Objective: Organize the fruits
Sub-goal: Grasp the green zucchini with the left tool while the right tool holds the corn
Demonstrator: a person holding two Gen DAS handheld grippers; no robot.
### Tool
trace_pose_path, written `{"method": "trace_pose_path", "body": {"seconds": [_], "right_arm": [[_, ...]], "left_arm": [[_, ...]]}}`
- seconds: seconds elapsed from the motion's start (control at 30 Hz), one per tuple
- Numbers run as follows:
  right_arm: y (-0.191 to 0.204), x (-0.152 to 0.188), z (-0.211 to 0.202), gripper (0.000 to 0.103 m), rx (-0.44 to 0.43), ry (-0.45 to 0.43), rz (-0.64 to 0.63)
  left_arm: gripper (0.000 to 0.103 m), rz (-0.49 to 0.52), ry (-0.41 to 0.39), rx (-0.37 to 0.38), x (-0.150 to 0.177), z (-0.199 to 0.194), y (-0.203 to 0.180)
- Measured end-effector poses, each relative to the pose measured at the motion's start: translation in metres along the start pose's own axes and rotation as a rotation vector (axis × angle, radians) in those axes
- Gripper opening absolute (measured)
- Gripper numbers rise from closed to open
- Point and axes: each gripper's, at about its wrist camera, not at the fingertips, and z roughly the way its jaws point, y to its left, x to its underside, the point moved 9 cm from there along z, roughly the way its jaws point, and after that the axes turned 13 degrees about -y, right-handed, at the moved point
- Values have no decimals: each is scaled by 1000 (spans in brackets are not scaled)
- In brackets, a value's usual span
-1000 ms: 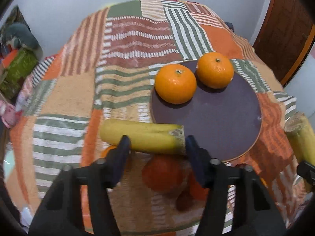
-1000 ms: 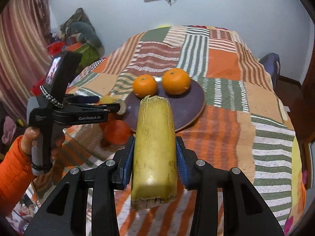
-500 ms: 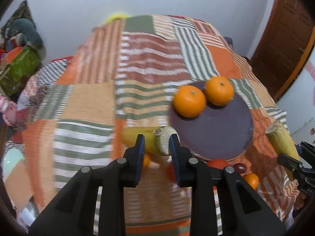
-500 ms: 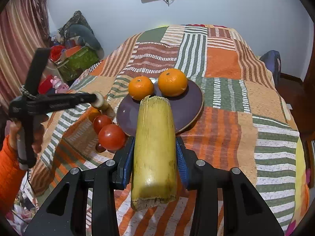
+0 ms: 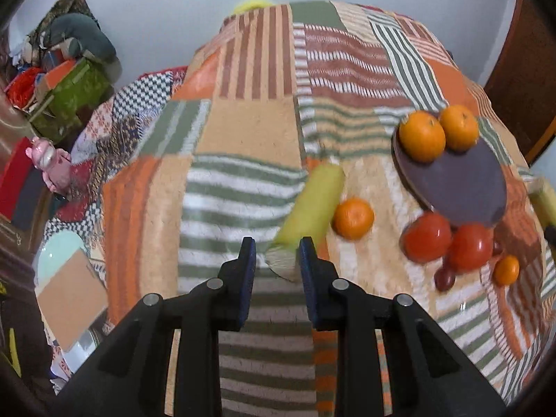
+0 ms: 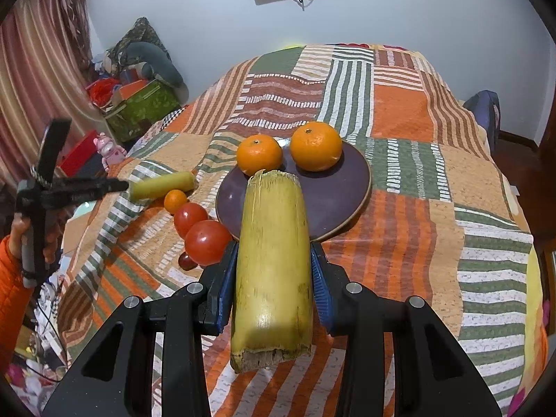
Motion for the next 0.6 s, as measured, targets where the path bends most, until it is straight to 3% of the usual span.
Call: {"method": "trace_pose_path", "body": {"seconds": [0.2,0.27,0.33,0.37,0.6], "right_arm": [[-3,-1,4,36,2,4,10],[-3,-1,5,36,1,6,14],[-4,0,6,36,4,10,14],[-4,0,7,36,5,13,15],[-12,1,18,36,19,34,17]], "left_arm": [[28,31,-10,18,0,4,-8],[38,23,-2,32,-5,12,-9],[57,19,2,32,-8,24,-8],[58,7,-23,27,-11,29,-7],[59,12,32,78,-13,63,-10]]}}
